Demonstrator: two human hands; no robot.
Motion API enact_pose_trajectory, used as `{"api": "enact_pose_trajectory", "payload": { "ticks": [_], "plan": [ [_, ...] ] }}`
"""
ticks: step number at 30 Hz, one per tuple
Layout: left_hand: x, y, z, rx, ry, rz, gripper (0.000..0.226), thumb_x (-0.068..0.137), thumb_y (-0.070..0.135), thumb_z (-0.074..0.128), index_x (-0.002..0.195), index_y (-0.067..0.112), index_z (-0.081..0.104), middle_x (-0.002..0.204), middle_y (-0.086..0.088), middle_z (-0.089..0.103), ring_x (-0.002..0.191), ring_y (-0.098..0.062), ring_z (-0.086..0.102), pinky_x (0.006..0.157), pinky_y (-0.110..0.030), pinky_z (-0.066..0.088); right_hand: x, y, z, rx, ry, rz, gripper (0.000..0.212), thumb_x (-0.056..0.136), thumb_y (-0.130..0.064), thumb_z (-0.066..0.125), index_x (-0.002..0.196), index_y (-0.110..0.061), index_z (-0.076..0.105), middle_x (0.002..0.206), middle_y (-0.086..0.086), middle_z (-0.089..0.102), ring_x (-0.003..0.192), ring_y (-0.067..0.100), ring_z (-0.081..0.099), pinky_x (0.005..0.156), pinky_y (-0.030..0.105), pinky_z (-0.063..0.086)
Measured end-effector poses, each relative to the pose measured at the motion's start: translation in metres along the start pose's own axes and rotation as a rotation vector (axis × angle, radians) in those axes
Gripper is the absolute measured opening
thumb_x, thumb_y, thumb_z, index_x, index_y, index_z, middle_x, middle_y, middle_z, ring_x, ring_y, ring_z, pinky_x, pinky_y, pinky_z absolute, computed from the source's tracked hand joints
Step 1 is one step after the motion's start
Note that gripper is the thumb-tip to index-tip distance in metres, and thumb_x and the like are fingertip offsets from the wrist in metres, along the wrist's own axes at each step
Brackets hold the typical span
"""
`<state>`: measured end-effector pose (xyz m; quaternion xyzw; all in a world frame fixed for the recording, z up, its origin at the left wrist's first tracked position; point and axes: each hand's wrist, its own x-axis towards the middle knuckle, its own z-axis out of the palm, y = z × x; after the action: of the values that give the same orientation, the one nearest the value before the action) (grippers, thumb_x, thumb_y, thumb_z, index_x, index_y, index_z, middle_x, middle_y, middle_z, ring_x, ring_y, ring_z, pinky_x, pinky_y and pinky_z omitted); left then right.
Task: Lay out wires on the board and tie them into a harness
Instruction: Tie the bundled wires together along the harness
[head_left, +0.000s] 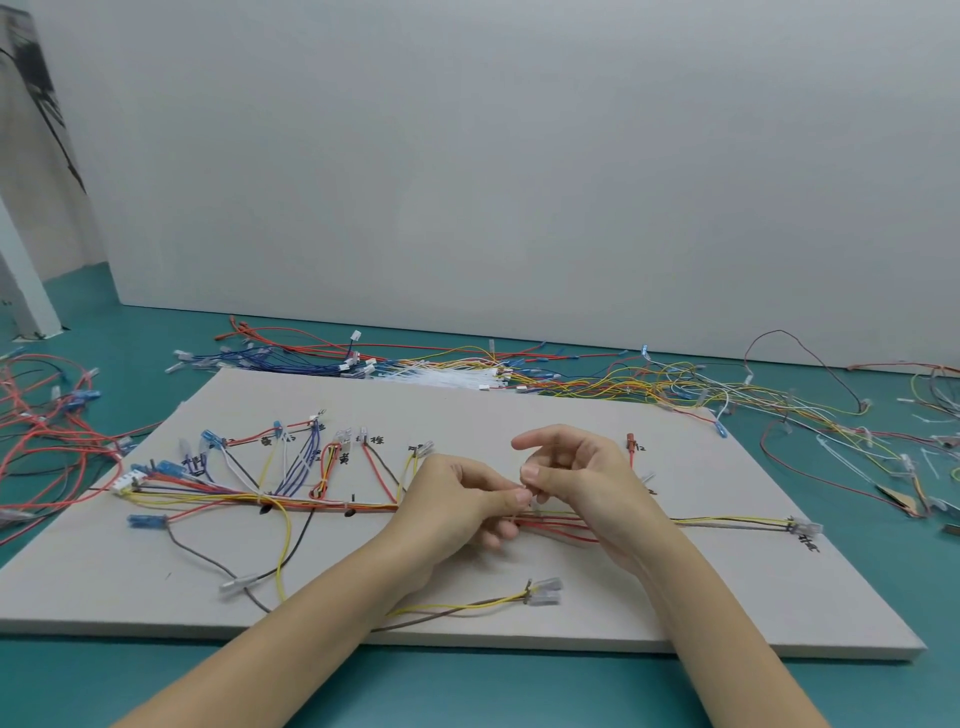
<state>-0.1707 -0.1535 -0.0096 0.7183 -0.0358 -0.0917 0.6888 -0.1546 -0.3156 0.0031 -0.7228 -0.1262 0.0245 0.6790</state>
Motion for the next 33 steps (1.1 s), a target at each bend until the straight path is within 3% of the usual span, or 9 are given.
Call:
{"api": "enact_pose_trajectory", "payload": {
  "ticks": [4,8,12,18,19,23,28,30,33],
  "plan": [
    [0.002,-0.005,0.0,0.378,0.102,0.097,0.015,0.076,0.021,0.08,0.062,0.019,0.074,0.051,0.003,0.065,0.039,-0.006,0.053,0.042,-0.018,0.038,0.0,-0.002,0.0,0.075,0.049,-0.046,0.024,0.088,0.012,0.056,0.099,-0.007,0.067,0.064,0.003,0.06,0.06,0.015,0.054,0.06,0.021,0.048],
    [0.005,-0.003,0.004,0.681,0.131,0.182,0.016,0.075,0.022,0.078,0.061,0.02,0.07,0.064,0.008,0.066,0.063,-0.005,0.06,0.062,-0.023,0.048,-0.001,-0.006,-0.005,0.319,0.038,-0.007,0.024,0.088,0.013,0.053,0.102,-0.004,0.064,0.065,0.006,0.058,0.06,0.017,0.054,0.057,0.022,0.047],
    [0.013,0.007,0.002,0.822,0.042,0.121,0.014,0.077,0.019,0.074,0.065,0.014,0.07,0.066,0.006,0.063,0.068,-0.014,0.061,0.059,-0.022,0.045,-0.001,-0.004,-0.003,0.398,0.028,0.05,0.021,0.086,0.013,0.053,0.097,-0.002,0.064,0.067,0.009,0.057,0.058,0.017,0.055,0.054,0.021,0.047],
    [0.033,0.056,-0.025,0.979,-0.305,-0.047,0.019,0.072,0.035,0.083,0.08,0.02,0.075,0.069,0.009,0.07,0.05,0.0,0.061,0.043,-0.011,0.041,0.0,-0.009,-0.022,0.225,0.005,0.15,0.025,0.092,-0.017,0.061,0.116,-0.01,0.064,0.083,0.007,0.065,0.08,0.019,0.065,0.068,0.028,0.055],
    [0.045,0.067,-0.037,0.94,-0.249,-0.041,0.017,0.076,0.032,0.08,0.081,0.017,0.076,0.072,0.005,0.073,0.05,-0.002,0.063,0.043,-0.012,0.043,0.002,-0.008,-0.023,0.184,0.05,0.176,0.025,0.094,-0.022,0.059,0.116,-0.013,0.064,0.087,0.006,0.066,0.082,0.018,0.065,0.069,0.028,0.055],
    [0.108,0.081,-0.087,0.986,0.364,0.148,0.019,0.09,0.014,0.06,0.075,0.006,0.068,0.073,-0.014,0.067,0.069,-0.028,0.062,0.061,-0.027,0.046,0.005,-0.003,-0.02,0.016,0.213,0.214,0.021,0.096,-0.024,0.057,0.112,-0.014,0.066,0.09,0.004,0.066,0.081,0.016,0.062,0.063,0.025,0.051],
    [0.149,0.037,-0.107,1.145,0.173,-0.057,0.037,0.103,0.028,0.037,0.1,0.0,0.061,0.109,-0.024,0.061,0.106,-0.037,0.056,0.094,-0.041,0.045,0.003,-0.003,-0.017,-0.009,0.205,0.214,0.017,0.097,-0.013,0.054,0.104,-0.011,0.07,0.082,0.004,0.066,0.076,0.016,0.061,0.058,0.025,0.05],
    [0.156,0.024,-0.108,1.143,0.164,-0.079,0.047,0.104,0.03,0.032,0.113,-0.01,0.055,0.119,-0.03,0.058,0.111,-0.04,0.054,0.097,-0.043,0.043,0.003,-0.003,-0.016,-0.013,0.199,0.22,0.018,0.096,-0.012,0.054,0.099,-0.012,0.072,0.079,0.003,0.067,0.074,0.015,0.061,0.057,0.026,0.05],
    [0.161,0.017,-0.108,1.161,0.227,-0.065,0.045,0.103,0.033,0.034,0.112,-0.004,0.056,0.121,-0.025,0.058,0.115,-0.039,0.053,0.102,-0.048,0.041,0.003,-0.002,-0.016,-0.02,0.188,0.227,0.019,0.096,-0.011,0.053,0.097,-0.012,0.072,0.077,0.002,0.067,0.071,0.014,0.061,0.057,0.026,0.05]
  ]
}}
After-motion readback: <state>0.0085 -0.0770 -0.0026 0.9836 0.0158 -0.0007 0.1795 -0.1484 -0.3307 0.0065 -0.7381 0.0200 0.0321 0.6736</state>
